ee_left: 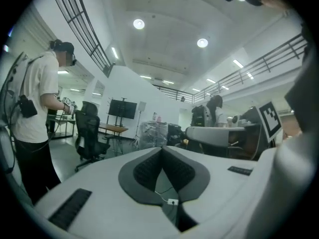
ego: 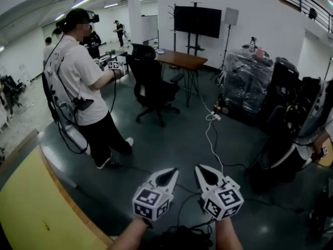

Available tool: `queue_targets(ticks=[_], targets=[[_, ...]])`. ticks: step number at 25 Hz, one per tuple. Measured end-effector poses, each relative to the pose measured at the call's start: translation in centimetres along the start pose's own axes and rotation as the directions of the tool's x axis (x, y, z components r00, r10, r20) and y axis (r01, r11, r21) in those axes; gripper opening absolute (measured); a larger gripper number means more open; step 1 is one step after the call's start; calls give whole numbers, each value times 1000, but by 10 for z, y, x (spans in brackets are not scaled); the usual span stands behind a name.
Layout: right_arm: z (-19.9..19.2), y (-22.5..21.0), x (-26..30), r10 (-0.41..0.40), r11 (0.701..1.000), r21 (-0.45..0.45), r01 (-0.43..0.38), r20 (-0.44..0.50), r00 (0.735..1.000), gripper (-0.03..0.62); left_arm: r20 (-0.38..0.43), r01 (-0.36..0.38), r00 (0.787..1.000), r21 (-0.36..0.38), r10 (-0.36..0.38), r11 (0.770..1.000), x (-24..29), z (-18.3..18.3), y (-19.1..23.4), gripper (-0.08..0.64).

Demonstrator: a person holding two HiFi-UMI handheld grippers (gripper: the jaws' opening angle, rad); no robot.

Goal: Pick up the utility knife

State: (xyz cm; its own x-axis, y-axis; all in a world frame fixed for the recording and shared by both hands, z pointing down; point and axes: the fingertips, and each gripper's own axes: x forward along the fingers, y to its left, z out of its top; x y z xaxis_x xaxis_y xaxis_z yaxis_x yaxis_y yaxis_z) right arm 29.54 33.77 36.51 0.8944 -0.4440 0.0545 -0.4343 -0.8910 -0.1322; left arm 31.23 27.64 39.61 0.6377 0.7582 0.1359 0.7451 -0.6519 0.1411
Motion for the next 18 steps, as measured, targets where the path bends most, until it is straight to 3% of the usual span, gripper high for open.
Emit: queue_targets(ticks=[4,8,12,18], targets=[[-9,33,40,217,976,-20,-218,-28,976,11,33,-197,980,-22,198,980,-30,0,38,8],[-13,47,90,413,909,-31,-415,-58,909,11,58,-384,921,-48,386,922,-39,3,83,8],[-19,79,111,564,823,-19,-567,-87,821,11,63,-543,835,-69,547,837,-74,2,100,8],[-30,151,113,752,654,11,-757,-120,648,11,54,-729,675,-104,736,676,-149,-4,103,8]])
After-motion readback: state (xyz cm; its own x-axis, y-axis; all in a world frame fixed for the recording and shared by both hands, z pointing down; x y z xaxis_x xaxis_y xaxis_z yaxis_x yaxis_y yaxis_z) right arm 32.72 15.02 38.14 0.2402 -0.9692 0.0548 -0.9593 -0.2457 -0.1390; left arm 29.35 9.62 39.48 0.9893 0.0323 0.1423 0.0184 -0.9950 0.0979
